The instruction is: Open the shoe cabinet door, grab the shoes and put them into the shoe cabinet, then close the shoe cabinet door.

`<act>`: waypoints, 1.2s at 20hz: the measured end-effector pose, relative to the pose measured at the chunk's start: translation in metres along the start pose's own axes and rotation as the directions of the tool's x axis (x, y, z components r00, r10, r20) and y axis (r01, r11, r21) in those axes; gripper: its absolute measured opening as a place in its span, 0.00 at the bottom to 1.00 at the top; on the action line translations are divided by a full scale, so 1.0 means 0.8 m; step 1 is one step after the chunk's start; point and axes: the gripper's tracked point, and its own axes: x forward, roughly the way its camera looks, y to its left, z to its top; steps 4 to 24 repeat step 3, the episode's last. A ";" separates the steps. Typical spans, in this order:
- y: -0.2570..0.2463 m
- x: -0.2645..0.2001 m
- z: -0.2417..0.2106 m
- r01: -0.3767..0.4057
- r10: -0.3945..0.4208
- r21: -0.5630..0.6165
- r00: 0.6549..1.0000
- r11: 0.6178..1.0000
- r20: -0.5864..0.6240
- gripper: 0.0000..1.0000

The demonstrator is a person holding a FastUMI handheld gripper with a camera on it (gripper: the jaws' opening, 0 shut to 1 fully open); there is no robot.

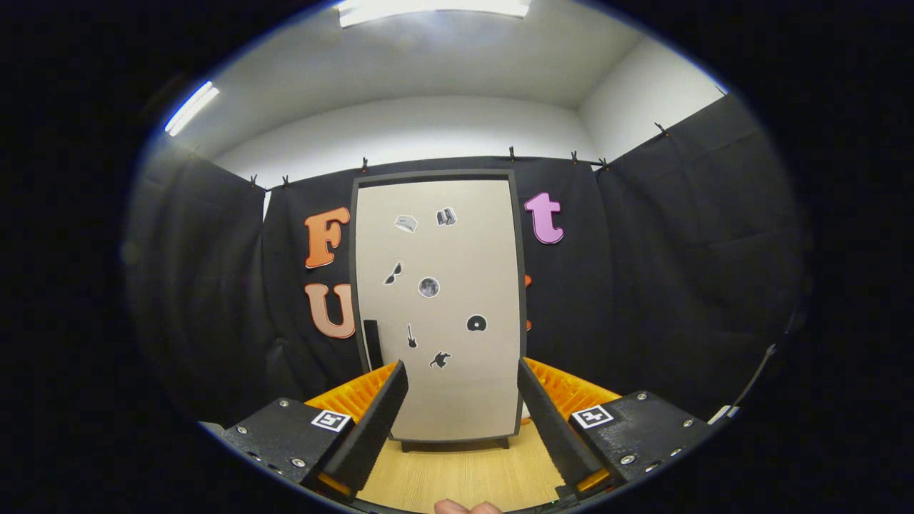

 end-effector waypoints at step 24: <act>0.009 -0.003 -0.001 -0.012 0.012 -0.005 1.000 1.000 -0.006 0.97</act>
